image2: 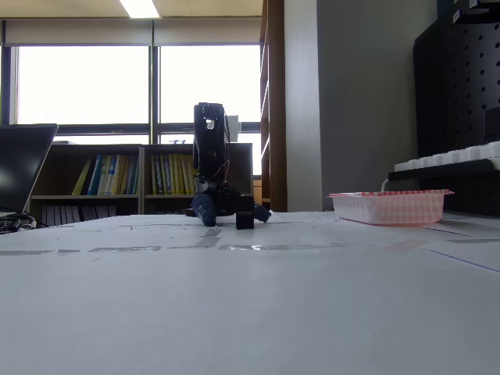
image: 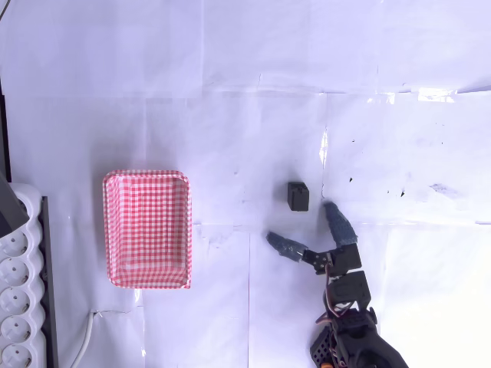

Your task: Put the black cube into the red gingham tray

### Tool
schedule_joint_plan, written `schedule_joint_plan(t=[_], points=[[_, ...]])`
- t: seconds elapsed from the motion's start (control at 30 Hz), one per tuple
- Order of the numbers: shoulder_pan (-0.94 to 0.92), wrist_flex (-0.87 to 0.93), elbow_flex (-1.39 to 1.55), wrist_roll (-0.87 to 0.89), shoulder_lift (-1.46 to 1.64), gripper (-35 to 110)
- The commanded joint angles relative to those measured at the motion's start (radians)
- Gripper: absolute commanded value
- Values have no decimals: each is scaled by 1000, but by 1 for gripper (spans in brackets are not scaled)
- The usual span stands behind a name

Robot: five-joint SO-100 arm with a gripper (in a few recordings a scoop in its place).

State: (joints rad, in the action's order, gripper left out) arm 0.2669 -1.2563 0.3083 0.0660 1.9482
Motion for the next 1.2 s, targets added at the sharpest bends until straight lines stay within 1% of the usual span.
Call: schedule_joint_plan(t=[0.0,0.6,1.0,1.17], points=[[26,-37,75,12,51,55],[25,-75,357,43,252,55],[41,-106,434,26,308,55],[51,-130,434,15,319,52]])
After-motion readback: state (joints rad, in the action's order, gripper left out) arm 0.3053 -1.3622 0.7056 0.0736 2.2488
